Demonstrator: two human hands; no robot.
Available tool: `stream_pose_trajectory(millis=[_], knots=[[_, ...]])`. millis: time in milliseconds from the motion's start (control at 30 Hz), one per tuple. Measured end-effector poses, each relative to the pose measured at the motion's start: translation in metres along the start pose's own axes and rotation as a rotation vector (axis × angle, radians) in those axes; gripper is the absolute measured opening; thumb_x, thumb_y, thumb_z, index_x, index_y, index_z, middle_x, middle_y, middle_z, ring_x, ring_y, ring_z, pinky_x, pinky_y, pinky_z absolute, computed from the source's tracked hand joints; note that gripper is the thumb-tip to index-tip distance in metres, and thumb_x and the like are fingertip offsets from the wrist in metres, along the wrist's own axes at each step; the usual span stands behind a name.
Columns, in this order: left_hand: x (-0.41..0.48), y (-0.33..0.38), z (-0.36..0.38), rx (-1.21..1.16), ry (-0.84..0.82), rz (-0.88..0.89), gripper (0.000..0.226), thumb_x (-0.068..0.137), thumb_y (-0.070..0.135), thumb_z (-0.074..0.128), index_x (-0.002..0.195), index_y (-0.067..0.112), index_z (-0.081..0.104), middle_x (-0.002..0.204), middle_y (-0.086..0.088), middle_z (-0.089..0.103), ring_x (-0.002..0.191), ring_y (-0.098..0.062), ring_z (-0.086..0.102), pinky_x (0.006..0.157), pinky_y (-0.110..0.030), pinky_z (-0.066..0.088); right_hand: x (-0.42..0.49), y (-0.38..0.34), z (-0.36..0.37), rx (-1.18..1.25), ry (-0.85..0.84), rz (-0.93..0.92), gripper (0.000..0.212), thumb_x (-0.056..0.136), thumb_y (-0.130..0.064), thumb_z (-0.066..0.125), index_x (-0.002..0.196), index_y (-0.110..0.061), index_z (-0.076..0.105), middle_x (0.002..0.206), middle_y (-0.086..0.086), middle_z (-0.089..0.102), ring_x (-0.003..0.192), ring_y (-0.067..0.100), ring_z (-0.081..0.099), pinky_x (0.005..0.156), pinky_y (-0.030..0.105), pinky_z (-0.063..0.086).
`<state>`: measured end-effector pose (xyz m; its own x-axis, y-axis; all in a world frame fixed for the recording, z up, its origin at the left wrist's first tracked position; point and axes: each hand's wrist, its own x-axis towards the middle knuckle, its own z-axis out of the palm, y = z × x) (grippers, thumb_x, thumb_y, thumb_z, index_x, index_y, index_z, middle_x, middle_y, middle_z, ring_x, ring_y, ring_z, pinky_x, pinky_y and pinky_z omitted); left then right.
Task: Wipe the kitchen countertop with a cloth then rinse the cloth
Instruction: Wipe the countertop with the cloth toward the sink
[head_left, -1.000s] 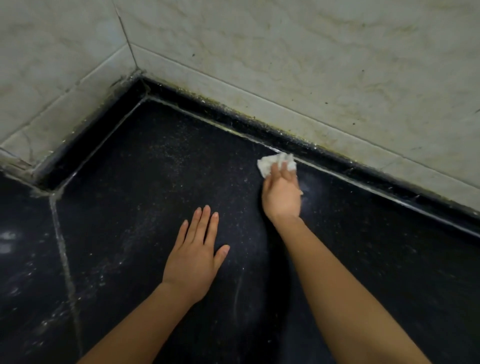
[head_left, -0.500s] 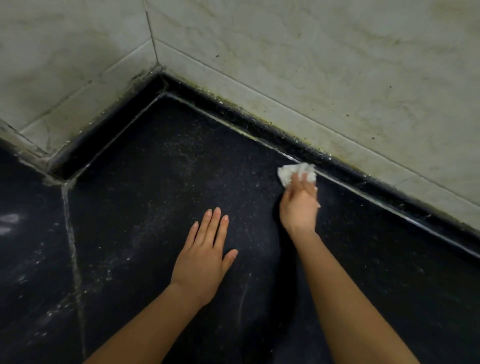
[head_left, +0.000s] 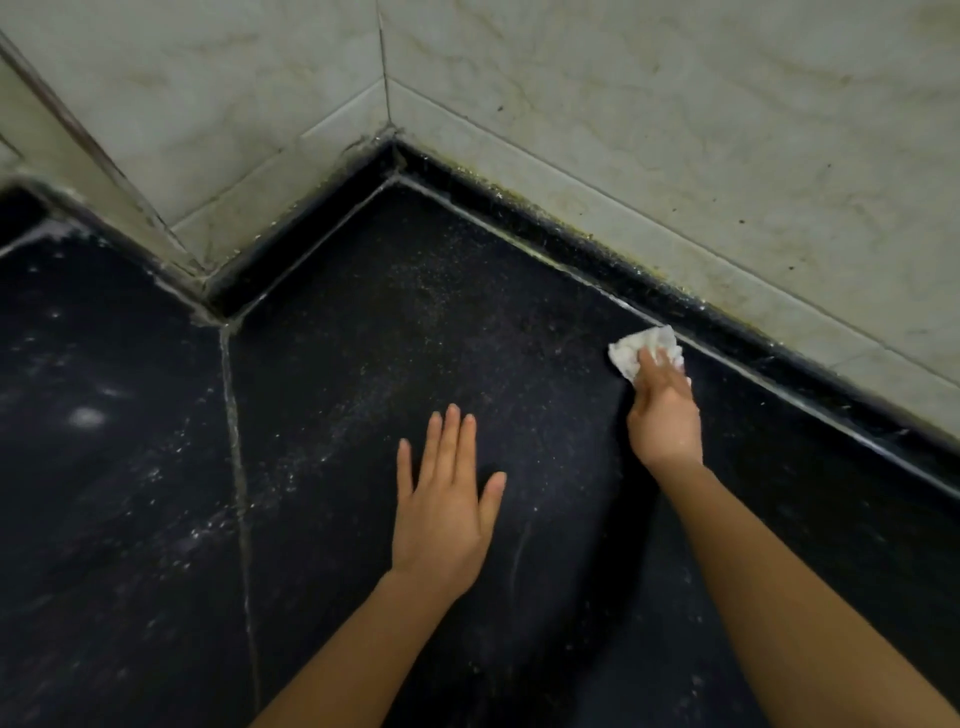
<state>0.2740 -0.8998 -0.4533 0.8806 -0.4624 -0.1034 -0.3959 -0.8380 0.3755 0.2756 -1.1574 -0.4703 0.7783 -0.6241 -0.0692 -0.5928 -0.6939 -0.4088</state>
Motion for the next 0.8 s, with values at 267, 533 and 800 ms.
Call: stream_pose_trajectory(millis=[267,533,800], knots=[[-0.123,-0.048,-0.002,-0.035,0.068,-0.285,0.073,0.092,0.055,0.005,0.147,0.007,-0.003,0.156,-0.005,-0.008,0.143,-0.014,-0.020,0.116,-0.034,-0.012,-0.094,0.013,-0.008,0.066,-0.289,-0.608,0.044,0.092,0.004,0.050,0.135,-0.008,0.050,0.144,0.000,0.036,0.140,0.019,0.024,0.116,0.018,0.006],[-0.181,-0.067,0.018,0.055,0.068,-0.438,0.083,0.092,0.057,0.008,0.146,-0.004,0.015,0.156,-0.020,0.009,0.145,-0.025,-0.004,0.116,-0.046,0.006,-0.048,0.041,-0.018,-0.069,0.018,0.047,0.047,0.096,-0.003,0.034,0.143,-0.005,0.033,0.152,0.019,0.025,0.143,0.034,0.016,0.116,0.047,0.015],[-0.183,-0.068,0.020,0.026,0.074,-0.437,0.091,0.088,0.064,0.004,0.147,-0.004,0.010,0.156,-0.021,-0.003,0.143,-0.026,-0.012,0.116,-0.045,-0.001,-0.174,-0.002,0.020,-0.012,-0.289,-0.685,0.049,0.094,-0.015,0.028,0.139,-0.004,0.043,0.148,0.013,0.035,0.141,0.030,0.024,0.118,0.039,0.010]])
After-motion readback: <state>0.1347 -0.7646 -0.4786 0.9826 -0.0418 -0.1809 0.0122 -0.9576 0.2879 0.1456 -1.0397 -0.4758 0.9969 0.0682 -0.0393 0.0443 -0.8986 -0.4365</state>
